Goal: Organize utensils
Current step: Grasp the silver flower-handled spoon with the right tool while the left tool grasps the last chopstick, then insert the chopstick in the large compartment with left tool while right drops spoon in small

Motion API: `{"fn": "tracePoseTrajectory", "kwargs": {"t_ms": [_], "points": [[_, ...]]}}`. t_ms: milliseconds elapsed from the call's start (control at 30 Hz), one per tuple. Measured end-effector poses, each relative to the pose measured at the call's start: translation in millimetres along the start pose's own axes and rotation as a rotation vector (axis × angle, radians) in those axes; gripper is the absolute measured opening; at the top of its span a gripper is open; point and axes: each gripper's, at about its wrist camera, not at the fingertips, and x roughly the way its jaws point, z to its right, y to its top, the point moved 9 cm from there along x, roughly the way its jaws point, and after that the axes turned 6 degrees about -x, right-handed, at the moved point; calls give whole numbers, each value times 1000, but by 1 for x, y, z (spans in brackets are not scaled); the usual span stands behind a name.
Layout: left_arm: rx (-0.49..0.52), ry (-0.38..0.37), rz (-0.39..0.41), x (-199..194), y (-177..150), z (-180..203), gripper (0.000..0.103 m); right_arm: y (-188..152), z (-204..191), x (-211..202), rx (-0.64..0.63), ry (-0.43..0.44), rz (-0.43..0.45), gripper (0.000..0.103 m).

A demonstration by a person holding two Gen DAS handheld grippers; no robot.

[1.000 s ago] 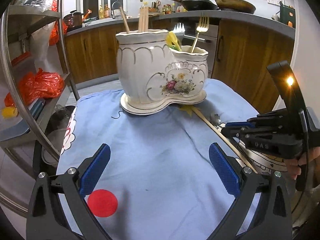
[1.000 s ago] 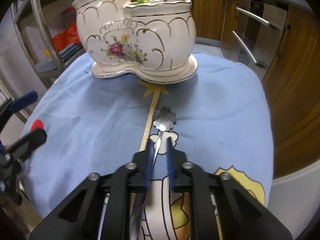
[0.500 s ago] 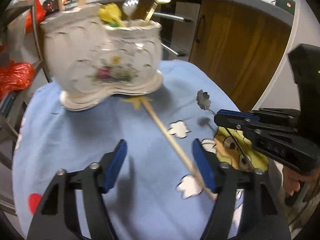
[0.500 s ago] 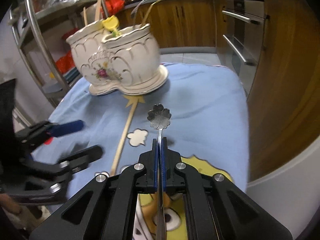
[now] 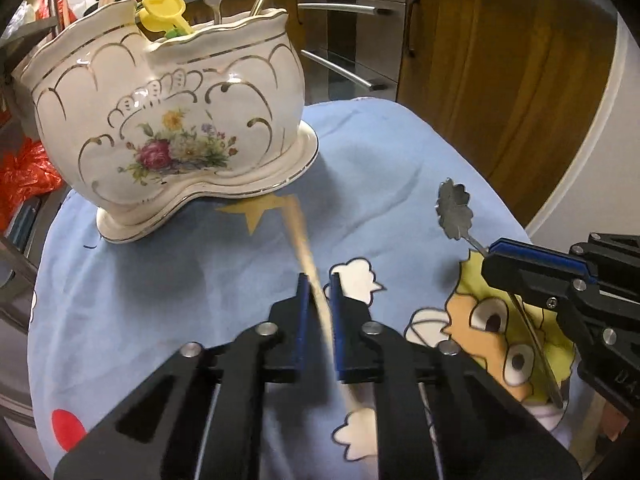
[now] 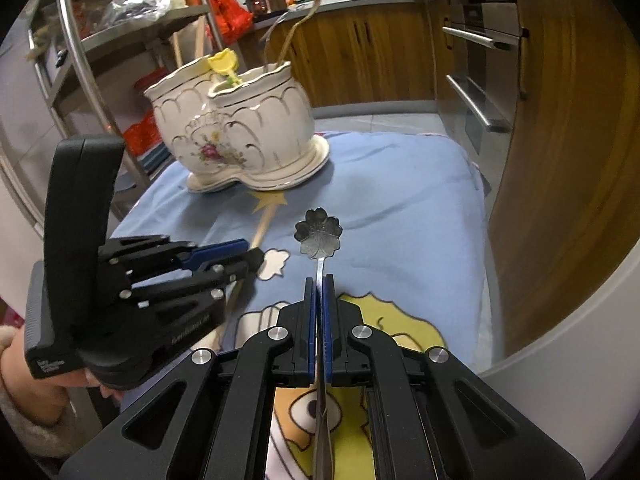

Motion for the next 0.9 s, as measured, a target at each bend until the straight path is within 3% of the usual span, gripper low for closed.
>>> {"fn": "tracePoseTrajectory", "kwargs": {"t_ms": [267,433,500,667,733,900], "points": [[91,-94,-69,-33,-35,-28,6,-13,-24,13,-80,59,-93,4],[78,-120,-83,-44,-48,-43,8,-23,-36,21,-141,33,-158,5],[77,-116,-81,-42,-47,-43,11,-26,-39,21,-165,24,-170,11],[72,-117,-42,-38,-43,-41,12,-25,-39,22,-183,6,-151,7],[73,-120,-29,-36,-41,-40,6,-22,-38,23,-176,5,-140,4],[44,-171,56,-51,-31,-46,6,-3,-42,6,-175,21,-32,4]]}}
